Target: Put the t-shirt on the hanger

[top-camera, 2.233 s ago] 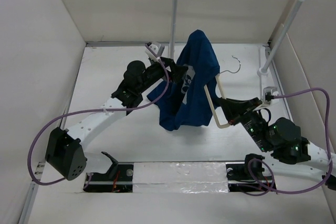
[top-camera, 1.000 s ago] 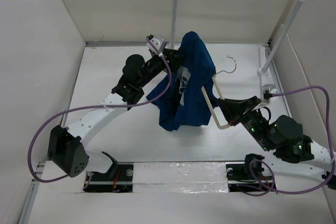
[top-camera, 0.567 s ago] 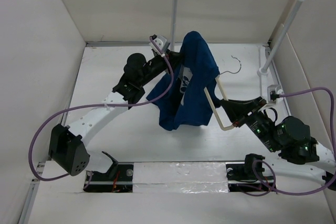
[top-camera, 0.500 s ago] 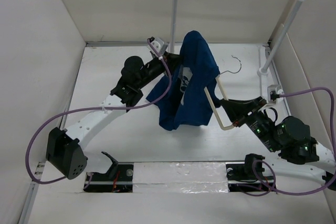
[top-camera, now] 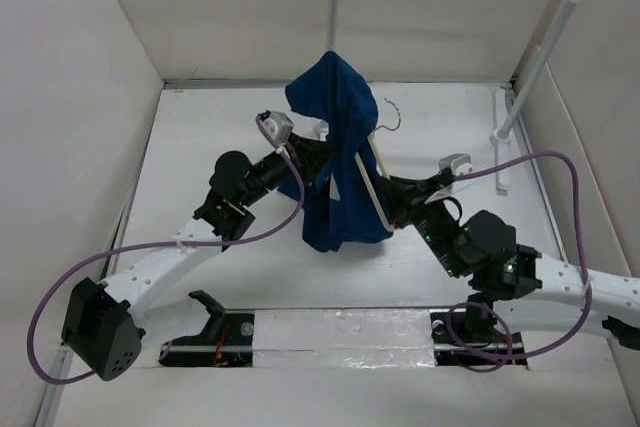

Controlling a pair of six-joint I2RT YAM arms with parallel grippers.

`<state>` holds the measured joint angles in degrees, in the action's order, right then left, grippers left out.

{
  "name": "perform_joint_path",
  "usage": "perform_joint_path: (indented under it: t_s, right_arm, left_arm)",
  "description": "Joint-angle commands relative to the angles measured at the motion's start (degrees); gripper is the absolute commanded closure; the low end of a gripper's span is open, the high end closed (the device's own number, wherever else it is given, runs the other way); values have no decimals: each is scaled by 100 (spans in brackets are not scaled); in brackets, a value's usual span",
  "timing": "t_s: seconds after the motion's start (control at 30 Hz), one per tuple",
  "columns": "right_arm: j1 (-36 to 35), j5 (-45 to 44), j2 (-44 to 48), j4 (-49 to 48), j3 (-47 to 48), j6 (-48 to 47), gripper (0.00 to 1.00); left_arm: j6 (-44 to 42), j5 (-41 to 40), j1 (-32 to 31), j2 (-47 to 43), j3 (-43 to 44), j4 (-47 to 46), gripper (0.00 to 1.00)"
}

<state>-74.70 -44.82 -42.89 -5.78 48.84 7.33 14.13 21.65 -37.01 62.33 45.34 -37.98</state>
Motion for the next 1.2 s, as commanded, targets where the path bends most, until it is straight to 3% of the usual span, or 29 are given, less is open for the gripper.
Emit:
perform_joint_path:
  t_s: [0.0, 0.2, 0.4, 0.53, 0.67, 0.8, 0.9, 1.17]
  right_arm:
    - [16, -676, -156, -1906, 47, -635, 100]
    - [201, -1161, -851, -3436, -156, -1646, 100]
    - [719, -950, -1722, -4026, 73, -1735, 100]
    - [859, -976, -1635, -4080, 100, -1753, 100]
    - [1150, -897, -1231, -3931, -76, -1595, 100]
    - [1203, -432, -905, -3256, -181, -1113, 100]
    - [1072, -466, -747, -3035, -339, -901, 100]
    - [1071, -493, -430, -2498, -665, -505, 100]
  left_arm:
    - [318, 410, -25, -273, -305, -386, 100]
    - [556, 568, -25, -686, -719, -404, 100]
    - [582, 358, -25, -1055, -904, -36, 100]
    - [573, -317, -25, -1319, -939, 466, 100]
    - [556, -442, -262, -1355, -948, 721, 100]
    - [538, -1047, -377, -1118, -546, 1282, 100]
    - [529, -1260, -377, -1117, -212, 1442, 90]
    - [635, -759, -377, -925, 475, 1434, 70]
